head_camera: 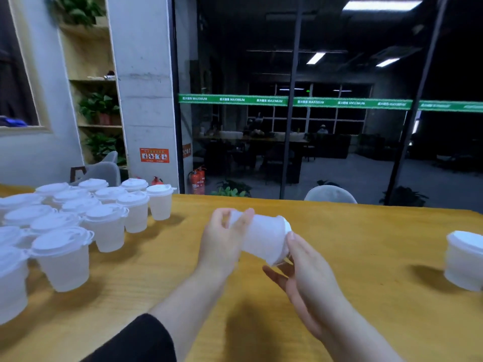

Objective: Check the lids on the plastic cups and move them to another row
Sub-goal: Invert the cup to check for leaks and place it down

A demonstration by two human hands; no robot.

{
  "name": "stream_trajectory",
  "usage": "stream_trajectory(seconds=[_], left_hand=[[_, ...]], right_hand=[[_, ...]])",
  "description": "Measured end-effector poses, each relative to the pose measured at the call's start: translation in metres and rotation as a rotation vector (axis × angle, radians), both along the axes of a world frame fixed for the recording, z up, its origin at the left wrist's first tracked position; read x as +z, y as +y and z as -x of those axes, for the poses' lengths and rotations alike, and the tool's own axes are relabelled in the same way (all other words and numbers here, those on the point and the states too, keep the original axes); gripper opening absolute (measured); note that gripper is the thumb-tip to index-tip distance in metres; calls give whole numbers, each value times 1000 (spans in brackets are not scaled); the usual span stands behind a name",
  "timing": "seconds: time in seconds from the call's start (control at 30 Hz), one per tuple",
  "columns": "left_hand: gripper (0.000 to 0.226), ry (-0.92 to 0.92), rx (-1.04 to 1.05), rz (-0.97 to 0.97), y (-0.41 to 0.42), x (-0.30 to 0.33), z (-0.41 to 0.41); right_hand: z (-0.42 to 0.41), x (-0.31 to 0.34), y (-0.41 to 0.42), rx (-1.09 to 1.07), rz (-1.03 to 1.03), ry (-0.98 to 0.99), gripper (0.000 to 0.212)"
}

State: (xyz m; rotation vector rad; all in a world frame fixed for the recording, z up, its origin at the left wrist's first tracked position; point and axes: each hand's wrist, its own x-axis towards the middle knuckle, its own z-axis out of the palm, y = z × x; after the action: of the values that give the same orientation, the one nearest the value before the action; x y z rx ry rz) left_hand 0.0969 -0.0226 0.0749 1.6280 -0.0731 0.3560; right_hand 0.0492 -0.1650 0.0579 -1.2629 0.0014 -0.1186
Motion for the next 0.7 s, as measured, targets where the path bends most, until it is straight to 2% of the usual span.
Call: stream_trajectory(seconds=[0.07,0.13,0.27,0.43,0.7], left_hand=[[51,-131,-10,-269,0,35,6],[46,-226,-59,-533,-6,71,17],[37,-282,-152,-1018,-31,127,47],[41,-284,-225,-1185,-54,143,65],[41,-300,-242,-1187,-73,142,88]], right_hand=[[12,12,-3,36,-241,36,35],[25,23,-7,86,-457,90,43],[53,28,-9,211,-732,129,53],[81,20,-15,242,-790,130,55],[102,17,-37,243,-794,120,56]])
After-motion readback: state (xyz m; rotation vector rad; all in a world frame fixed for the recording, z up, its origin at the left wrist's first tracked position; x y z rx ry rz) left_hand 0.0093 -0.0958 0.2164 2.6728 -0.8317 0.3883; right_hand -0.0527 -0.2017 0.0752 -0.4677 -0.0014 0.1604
